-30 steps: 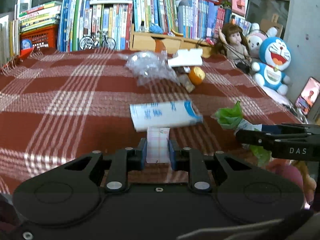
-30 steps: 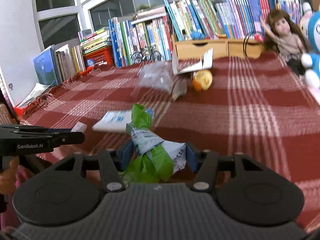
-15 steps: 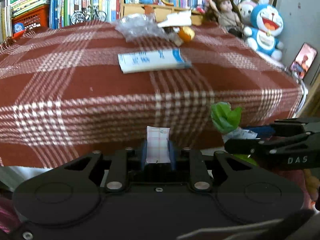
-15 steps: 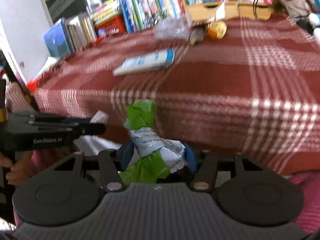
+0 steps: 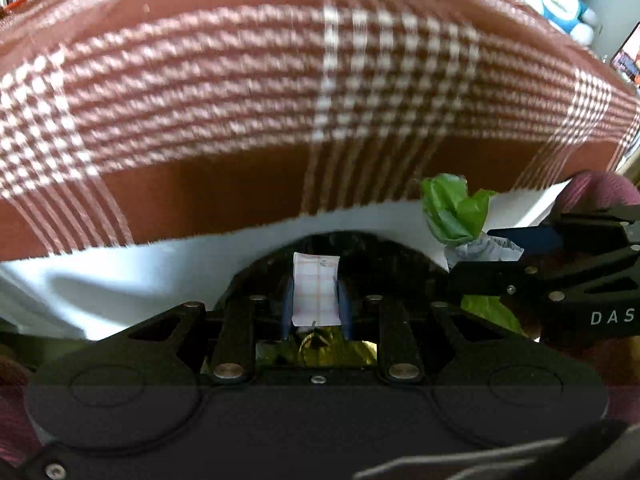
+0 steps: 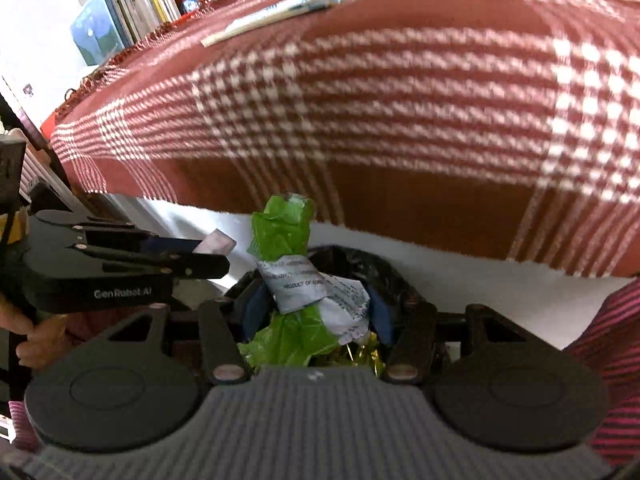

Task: Collect trash
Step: 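Lower both items into the bag and open both tools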

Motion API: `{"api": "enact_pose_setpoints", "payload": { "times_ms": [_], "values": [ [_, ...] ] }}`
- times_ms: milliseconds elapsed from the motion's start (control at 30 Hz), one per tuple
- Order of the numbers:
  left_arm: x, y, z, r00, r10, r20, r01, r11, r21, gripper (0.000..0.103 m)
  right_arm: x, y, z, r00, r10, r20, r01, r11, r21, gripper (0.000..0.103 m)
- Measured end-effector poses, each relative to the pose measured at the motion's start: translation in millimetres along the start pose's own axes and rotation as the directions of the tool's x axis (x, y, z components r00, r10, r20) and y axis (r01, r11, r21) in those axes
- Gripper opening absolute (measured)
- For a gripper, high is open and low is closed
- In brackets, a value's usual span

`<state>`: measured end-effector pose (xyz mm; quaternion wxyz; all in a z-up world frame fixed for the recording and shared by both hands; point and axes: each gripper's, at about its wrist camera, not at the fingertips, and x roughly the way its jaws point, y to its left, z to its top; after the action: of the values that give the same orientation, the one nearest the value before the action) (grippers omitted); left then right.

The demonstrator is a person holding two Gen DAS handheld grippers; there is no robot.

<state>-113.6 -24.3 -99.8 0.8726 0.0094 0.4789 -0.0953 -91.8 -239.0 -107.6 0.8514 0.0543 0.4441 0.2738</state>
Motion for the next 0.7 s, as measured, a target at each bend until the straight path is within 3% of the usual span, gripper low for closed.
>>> {"api": "enact_pose_setpoints", "payload": {
  "times_ms": [233, 433, 700],
  "values": [
    [29, -2, -8, 0.997, 0.015, -0.077, -0.015, 1.000, -0.010, 0.022, 29, -16, -11, 0.997, -0.008, -0.078, 0.012, 0.998, 0.058, 0.059],
    [45, -3, -18, 0.995, 0.027, -0.095, -0.027, 1.000, 0.000, 0.022, 41, -16, -17, 0.994, -0.013, -0.108, 0.019, 0.998, 0.054, 0.059],
    [84, -3, -26, 0.985, 0.025, -0.172, -0.036, 0.998, -0.059, 0.022, 59, -23, -22, 0.988, -0.031, -0.149, 0.045, 0.995, 0.094, 0.059]
  ]
}}
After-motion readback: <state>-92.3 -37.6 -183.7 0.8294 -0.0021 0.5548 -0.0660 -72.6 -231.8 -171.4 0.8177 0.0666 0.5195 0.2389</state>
